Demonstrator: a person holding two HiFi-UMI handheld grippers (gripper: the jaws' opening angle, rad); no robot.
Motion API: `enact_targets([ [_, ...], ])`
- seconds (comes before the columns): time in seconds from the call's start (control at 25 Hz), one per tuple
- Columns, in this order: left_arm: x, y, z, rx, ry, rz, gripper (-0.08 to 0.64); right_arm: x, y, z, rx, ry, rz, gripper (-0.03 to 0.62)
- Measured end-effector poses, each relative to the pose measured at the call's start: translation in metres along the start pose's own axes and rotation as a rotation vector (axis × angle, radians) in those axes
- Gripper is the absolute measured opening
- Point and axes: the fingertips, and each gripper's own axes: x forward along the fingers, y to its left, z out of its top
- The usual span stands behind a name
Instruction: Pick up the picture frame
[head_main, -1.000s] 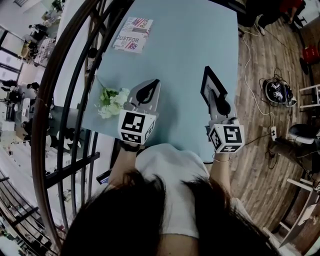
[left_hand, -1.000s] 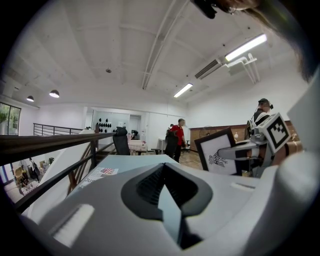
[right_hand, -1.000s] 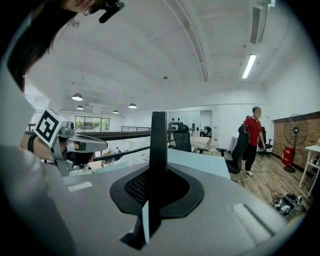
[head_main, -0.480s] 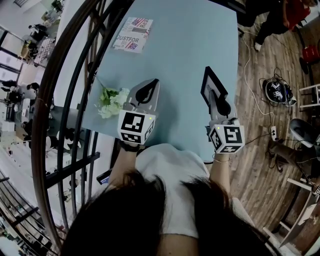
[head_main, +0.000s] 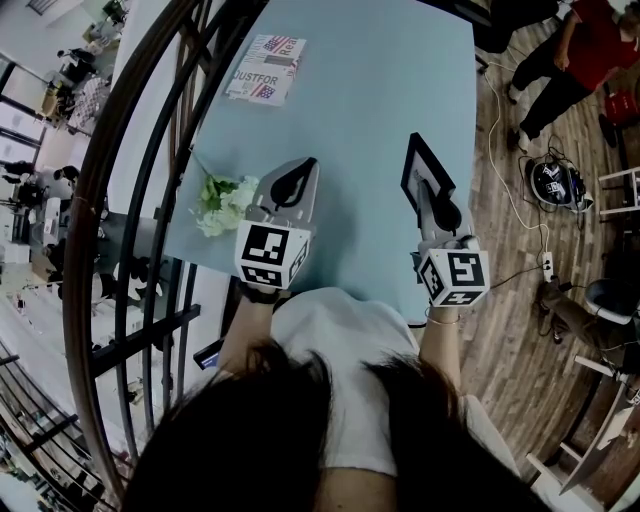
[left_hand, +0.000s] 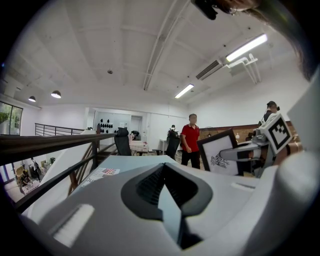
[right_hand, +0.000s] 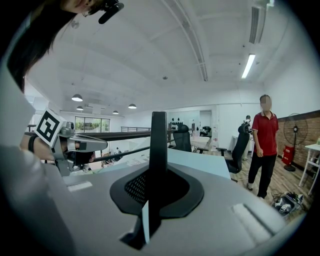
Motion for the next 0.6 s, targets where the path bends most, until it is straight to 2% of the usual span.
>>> enact_targets([
  [0.6, 0.0014, -0.0012, -0.0013, 0.002, 0.004, -0.001, 0.057, 0.0009, -0.0023, -0.0022, 0.037, 0.001, 0.003, 0.014],
])
